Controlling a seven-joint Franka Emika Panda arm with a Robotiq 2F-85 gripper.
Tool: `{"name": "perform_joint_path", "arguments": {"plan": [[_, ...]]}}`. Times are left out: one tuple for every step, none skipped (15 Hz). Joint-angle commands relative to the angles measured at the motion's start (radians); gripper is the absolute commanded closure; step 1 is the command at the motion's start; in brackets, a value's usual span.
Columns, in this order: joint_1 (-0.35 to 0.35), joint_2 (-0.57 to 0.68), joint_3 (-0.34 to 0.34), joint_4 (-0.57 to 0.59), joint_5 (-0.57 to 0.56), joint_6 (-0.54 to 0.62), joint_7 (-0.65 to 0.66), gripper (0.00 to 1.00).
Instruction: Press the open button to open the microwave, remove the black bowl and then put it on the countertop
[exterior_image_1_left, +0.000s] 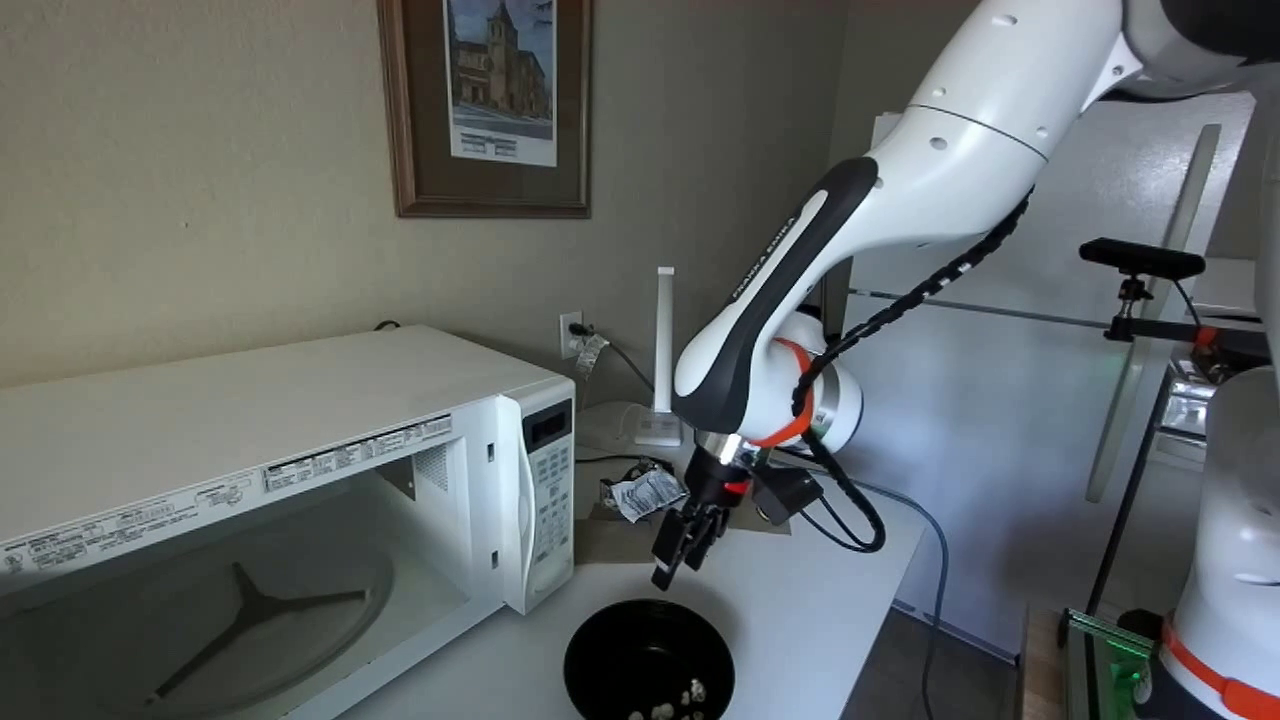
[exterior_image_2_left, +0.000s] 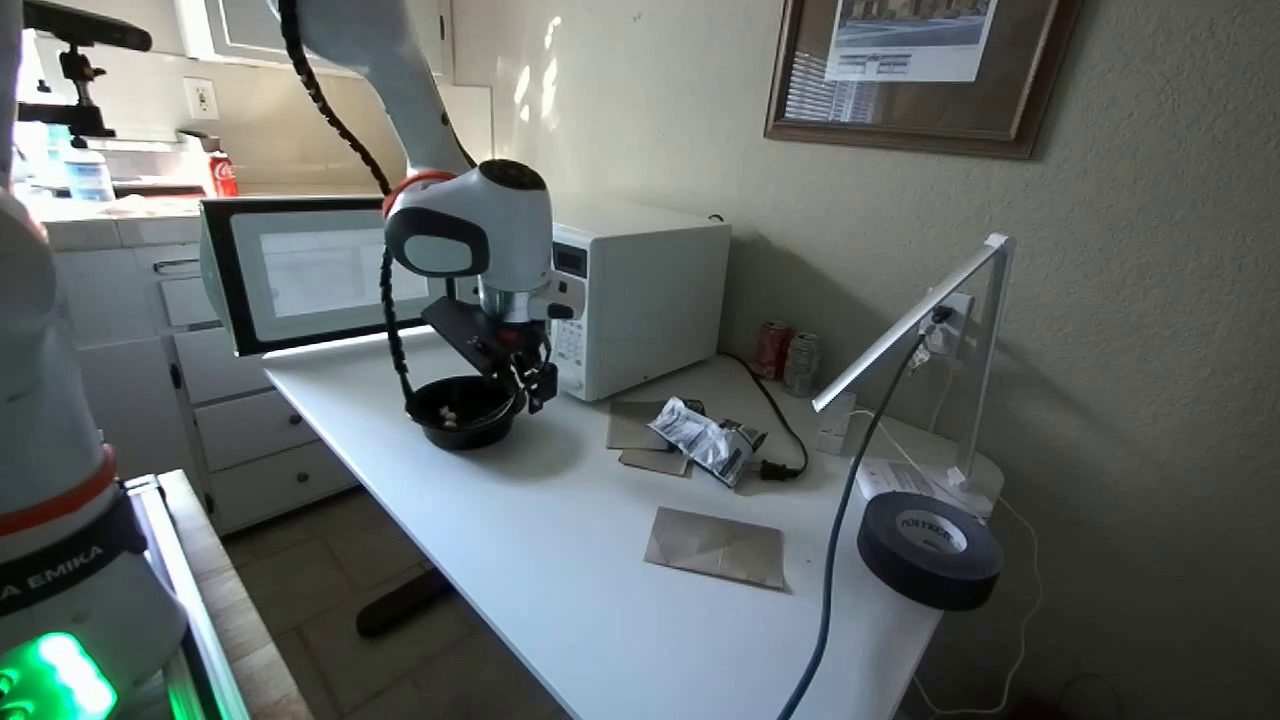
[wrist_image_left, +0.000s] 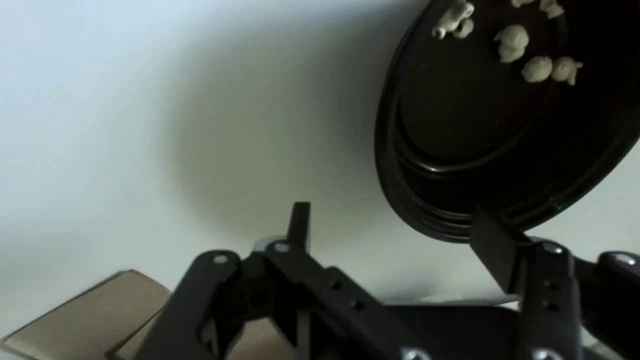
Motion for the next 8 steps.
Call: {"name": "perform_joint_path", "arguments": {"plan": [[0.015,-0.040,0.000,0.017,-0.019,-0.001,0.040,0.00],[0.023,-0.054,-0.002,0.021,-0.037,-0.003,0.055,0.00],[0.030,-0.066,-0.004,0.025,-0.056,-0.004,0.069,0.00],[0.037,-0.077,-0.005,0.028,-0.073,-0.006,0.091,0.00],[0.047,-0.088,-0.009,0.027,-0.112,-0.007,0.123,0.00],[0.054,-0.098,-0.010,0.029,-0.144,-0.005,0.154,0.00],[0.063,-0.106,-0.012,0.028,-0.190,-0.005,0.194,0.00],[0.068,-0.114,-0.014,0.028,-0.234,-0.007,0.231,0.00]]}}
